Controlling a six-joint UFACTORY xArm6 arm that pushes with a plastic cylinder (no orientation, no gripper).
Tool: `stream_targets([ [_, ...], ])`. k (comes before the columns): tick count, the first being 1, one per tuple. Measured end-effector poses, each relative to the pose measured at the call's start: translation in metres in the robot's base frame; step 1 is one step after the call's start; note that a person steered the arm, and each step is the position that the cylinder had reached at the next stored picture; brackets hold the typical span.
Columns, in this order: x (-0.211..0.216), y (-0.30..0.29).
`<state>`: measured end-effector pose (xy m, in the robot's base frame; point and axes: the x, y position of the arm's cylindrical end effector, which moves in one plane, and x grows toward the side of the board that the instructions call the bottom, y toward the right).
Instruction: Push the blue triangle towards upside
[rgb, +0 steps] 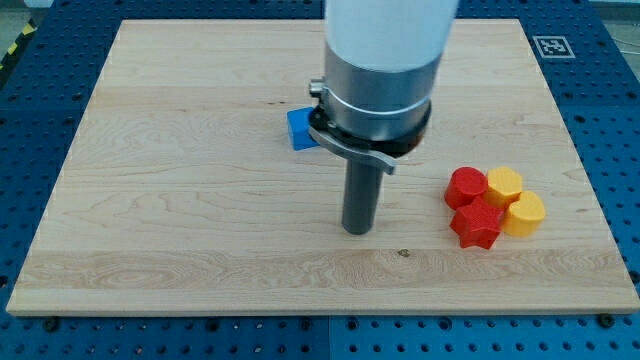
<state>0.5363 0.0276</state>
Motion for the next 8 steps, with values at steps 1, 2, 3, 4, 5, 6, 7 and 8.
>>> stream_targets([
  [1,-0.013,-0.004],
  [2,-0.029,-0.004],
  [3,-0.050,-0.004],
  [4,-0.062,-0.004],
  [5,-0.078,-0.004],
  [6,-0.092,-0.004],
  [7,-0.105,-0.010],
  [8,-0.119,-0.015],
])
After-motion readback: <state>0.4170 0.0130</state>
